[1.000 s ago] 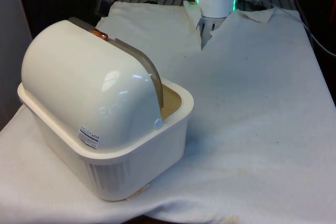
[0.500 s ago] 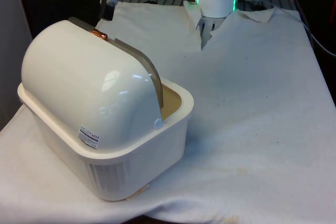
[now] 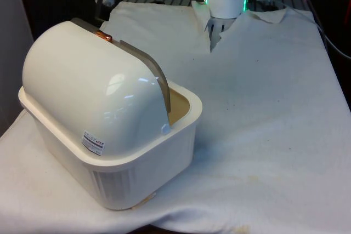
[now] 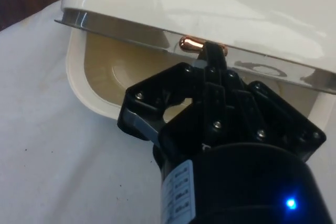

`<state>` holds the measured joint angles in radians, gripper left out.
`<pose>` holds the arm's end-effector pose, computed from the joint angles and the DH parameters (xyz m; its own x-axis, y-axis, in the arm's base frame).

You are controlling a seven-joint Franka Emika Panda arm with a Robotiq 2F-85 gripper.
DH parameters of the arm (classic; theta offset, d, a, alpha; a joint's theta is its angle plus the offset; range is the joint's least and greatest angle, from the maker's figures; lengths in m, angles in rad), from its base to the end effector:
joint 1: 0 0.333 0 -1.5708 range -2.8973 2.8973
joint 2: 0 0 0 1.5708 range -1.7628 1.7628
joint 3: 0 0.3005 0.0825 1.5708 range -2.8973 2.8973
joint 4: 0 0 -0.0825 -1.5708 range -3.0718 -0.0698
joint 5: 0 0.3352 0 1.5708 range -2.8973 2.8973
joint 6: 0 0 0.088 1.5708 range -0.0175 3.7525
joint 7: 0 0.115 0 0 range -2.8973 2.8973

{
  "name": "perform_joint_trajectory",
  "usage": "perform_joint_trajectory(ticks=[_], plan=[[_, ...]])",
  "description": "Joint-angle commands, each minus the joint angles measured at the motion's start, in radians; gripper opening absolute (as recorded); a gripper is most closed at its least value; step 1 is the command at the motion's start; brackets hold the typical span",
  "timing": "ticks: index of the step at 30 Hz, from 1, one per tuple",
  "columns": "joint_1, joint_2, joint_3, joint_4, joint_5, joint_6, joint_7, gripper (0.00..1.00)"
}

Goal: Open the lid, then close it.

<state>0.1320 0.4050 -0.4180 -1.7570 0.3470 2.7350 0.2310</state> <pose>0.6307 -0.1613 0.4290 0.5958 -0.6125 0.5196 -0.5726 -0.7775 -0.2599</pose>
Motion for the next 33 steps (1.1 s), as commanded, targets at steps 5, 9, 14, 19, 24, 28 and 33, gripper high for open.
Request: perform_joint_trajectory(ticks=[5, 9, 14, 19, 24, 28, 33], plan=[[-0.002, 0.020, -0.023, 0.052, -0.006, -0.070, -0.010, 0.00], [-0.002, 0.040, -0.029, 0.100, -0.002, -0.113, -0.007, 0.00], [-0.007, 0.066, -0.028, 0.153, 0.010, -0.160, 0.002, 0.00], [-0.012, 0.097, -0.028, 0.199, 0.028, -0.213, 0.008, 0.00], [-0.014, 0.113, -0.035, 0.228, 0.026, -0.249, 0.013, 0.00], [-0.016, 0.133, -0.046, 0.259, 0.022, -0.284, 0.016, 0.00], [-0.015, 0.148, -0.053, 0.281, 0.019, -0.312, 0.019, 0.00]])
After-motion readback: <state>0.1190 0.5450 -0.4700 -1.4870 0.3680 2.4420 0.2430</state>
